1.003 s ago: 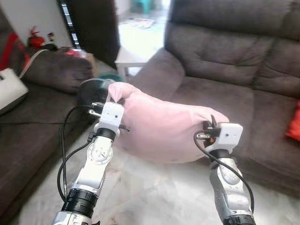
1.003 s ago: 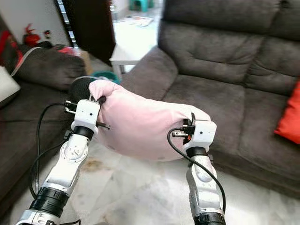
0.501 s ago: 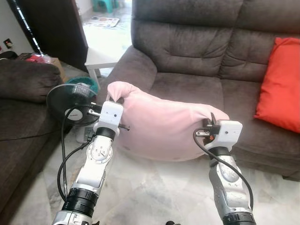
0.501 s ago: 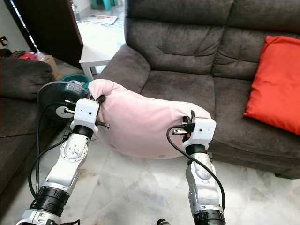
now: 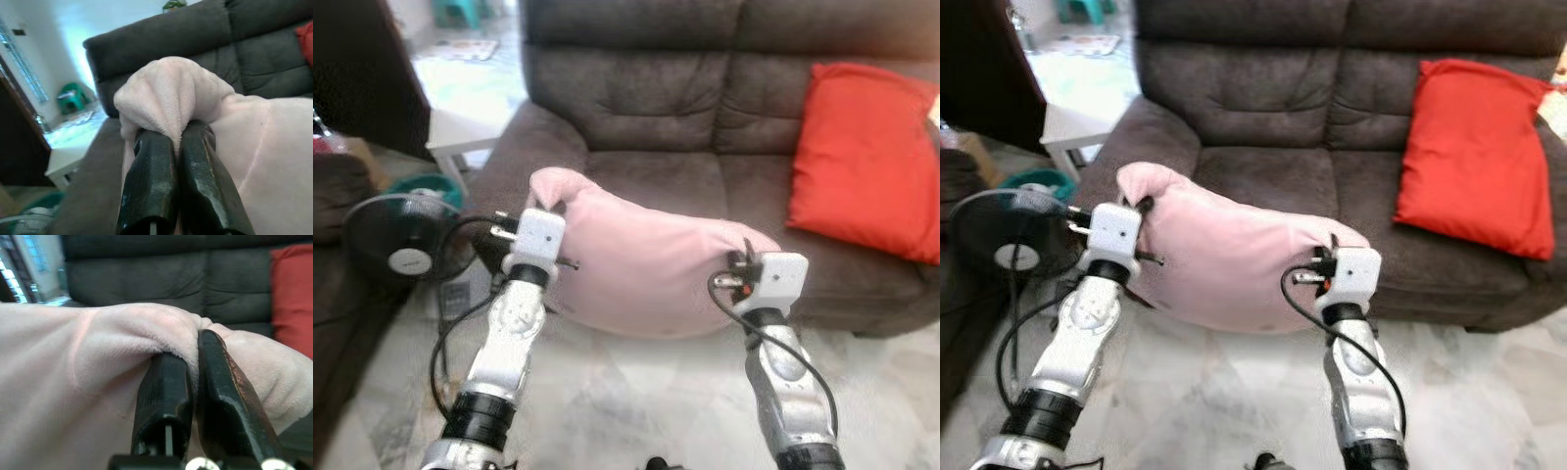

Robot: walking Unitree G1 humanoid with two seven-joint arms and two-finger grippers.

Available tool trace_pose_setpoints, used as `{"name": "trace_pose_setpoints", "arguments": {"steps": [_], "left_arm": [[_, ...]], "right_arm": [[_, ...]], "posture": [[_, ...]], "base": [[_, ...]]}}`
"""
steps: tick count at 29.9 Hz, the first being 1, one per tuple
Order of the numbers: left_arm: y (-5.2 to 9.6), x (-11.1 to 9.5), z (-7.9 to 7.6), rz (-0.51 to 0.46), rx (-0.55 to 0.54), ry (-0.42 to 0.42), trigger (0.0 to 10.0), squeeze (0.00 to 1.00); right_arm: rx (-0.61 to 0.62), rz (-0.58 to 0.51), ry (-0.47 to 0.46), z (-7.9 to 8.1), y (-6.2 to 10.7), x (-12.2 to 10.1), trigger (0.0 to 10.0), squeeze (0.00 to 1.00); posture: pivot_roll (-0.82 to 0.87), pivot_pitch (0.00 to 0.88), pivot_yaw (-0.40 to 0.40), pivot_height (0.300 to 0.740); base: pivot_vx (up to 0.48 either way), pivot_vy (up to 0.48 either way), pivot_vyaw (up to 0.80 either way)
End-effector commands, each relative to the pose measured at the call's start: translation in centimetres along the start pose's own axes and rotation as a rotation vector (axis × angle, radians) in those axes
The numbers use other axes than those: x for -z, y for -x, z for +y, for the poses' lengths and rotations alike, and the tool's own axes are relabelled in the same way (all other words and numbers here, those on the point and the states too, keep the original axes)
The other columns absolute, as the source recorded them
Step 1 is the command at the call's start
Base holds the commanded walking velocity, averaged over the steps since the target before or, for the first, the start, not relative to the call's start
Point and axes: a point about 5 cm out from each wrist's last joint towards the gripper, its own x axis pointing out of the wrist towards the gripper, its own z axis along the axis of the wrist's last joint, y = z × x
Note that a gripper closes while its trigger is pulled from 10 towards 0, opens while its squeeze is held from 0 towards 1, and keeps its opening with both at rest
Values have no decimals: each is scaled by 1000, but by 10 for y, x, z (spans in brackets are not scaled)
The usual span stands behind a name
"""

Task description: Move the pillow to the sofa from floor

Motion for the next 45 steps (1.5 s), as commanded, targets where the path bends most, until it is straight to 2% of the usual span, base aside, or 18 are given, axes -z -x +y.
{"name": "trace_pose_setpoints", "arguments": {"steps": [1,25,45], "left_arm": [[-5,-10,9,-46,-25,2,10000,0],[-4,-9,12,-37,-58,30,10000,0],[-4,-10,13,-43,-64,52,10000,0]], "right_arm": [[-29,-68,-8,9,-6,-14,10000,0],[-32,-60,-4,9,-7,-14,10000,0],[-50,-61,3,12,-7,-13,10000,0]], "posture": [[89,77,13,740],[91,85,8,740],[86,76,11,740]], "base": [[0,0,0],[0,0,0],[291,0,-68]]}}
